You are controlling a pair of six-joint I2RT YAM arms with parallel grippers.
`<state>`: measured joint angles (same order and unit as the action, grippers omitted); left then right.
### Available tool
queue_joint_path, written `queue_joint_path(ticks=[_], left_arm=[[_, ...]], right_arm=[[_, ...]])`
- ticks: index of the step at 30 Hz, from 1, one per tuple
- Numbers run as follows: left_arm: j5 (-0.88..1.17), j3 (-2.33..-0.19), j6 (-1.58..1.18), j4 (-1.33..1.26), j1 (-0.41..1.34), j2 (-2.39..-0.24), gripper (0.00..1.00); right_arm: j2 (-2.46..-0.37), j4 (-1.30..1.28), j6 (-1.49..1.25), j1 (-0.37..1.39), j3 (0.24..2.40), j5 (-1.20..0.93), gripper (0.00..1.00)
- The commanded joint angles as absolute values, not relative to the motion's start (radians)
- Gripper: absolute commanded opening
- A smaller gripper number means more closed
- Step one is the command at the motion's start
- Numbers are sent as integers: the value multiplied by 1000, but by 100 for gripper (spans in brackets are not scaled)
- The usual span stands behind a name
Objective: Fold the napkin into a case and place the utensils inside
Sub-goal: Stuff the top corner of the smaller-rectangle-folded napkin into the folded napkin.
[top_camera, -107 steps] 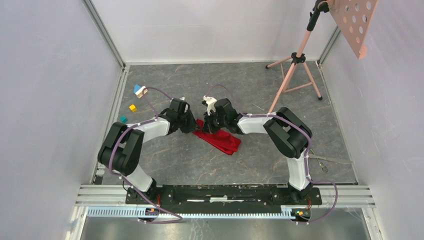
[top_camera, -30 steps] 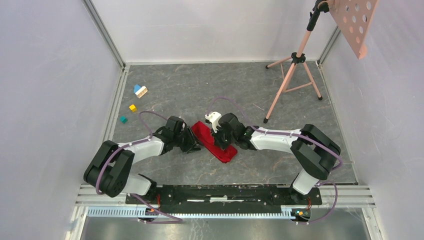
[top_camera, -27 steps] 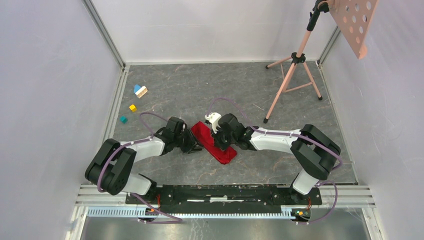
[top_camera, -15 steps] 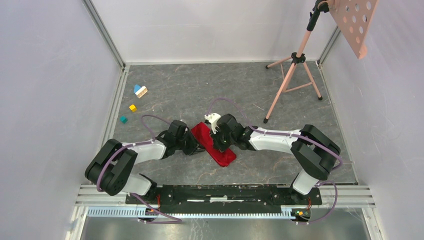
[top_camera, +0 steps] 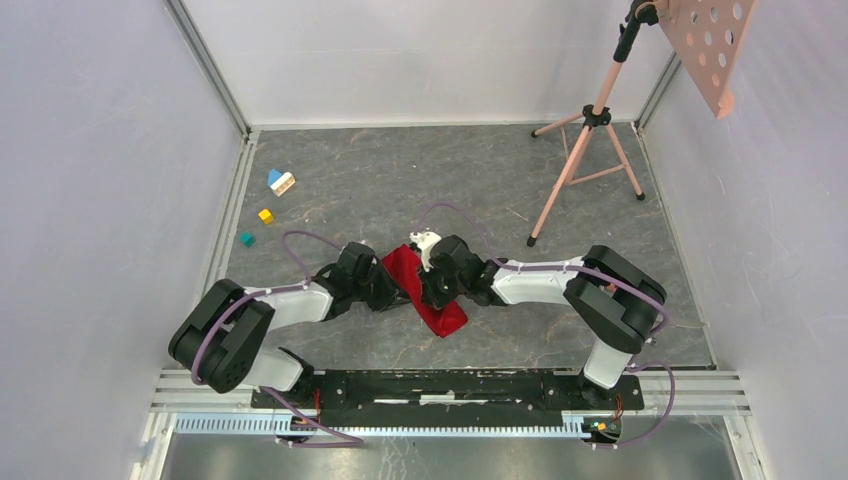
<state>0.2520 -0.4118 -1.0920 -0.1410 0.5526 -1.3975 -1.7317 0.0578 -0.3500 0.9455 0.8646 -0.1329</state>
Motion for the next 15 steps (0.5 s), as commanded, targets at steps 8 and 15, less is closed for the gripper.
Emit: queue_joint_path(ticks=[8, 15], left_arm=[[147, -442, -1012, 84, 482, -1196, 40], [3, -669, -817, 350, 422, -1199, 75]], right_arm=[[-1781, 142, -387, 953, 815, -118, 11], [-1773, 150, -374, 953, 807, -121, 11]])
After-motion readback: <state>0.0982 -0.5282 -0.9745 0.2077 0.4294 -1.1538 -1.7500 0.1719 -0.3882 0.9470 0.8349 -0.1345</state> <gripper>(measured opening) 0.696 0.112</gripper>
